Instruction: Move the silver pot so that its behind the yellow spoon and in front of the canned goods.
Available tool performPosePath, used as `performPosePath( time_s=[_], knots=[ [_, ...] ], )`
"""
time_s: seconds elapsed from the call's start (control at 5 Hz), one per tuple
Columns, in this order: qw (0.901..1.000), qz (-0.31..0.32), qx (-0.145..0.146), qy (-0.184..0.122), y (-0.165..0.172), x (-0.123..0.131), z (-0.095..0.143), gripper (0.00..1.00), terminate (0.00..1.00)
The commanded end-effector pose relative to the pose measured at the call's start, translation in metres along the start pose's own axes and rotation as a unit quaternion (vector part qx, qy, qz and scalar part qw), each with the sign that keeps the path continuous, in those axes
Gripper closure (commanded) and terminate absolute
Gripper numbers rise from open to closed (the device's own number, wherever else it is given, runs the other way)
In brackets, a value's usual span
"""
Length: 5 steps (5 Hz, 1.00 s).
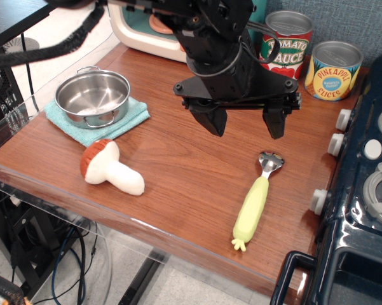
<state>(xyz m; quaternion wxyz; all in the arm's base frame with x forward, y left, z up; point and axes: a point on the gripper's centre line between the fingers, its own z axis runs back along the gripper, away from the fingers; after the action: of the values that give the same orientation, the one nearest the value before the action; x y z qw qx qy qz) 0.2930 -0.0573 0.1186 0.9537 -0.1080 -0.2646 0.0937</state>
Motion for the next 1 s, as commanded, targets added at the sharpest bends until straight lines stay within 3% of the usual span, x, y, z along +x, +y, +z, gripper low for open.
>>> performPosePath(
  time_s=[0.0, 0.4, 0.8],
  knots=[
    [1.0, 0.0, 0.0, 0.0, 0.0, 0.0, 0.0, 0.0, 0.0],
    [0.9973, 0.047, 0.056, 0.003, 0.048, 0.026, -0.008, 0.0, 0.0],
    [0.9899, 0.102, 0.099, 0.001, 0.116, 0.071, -0.008, 0.0, 0.0]
  ],
)
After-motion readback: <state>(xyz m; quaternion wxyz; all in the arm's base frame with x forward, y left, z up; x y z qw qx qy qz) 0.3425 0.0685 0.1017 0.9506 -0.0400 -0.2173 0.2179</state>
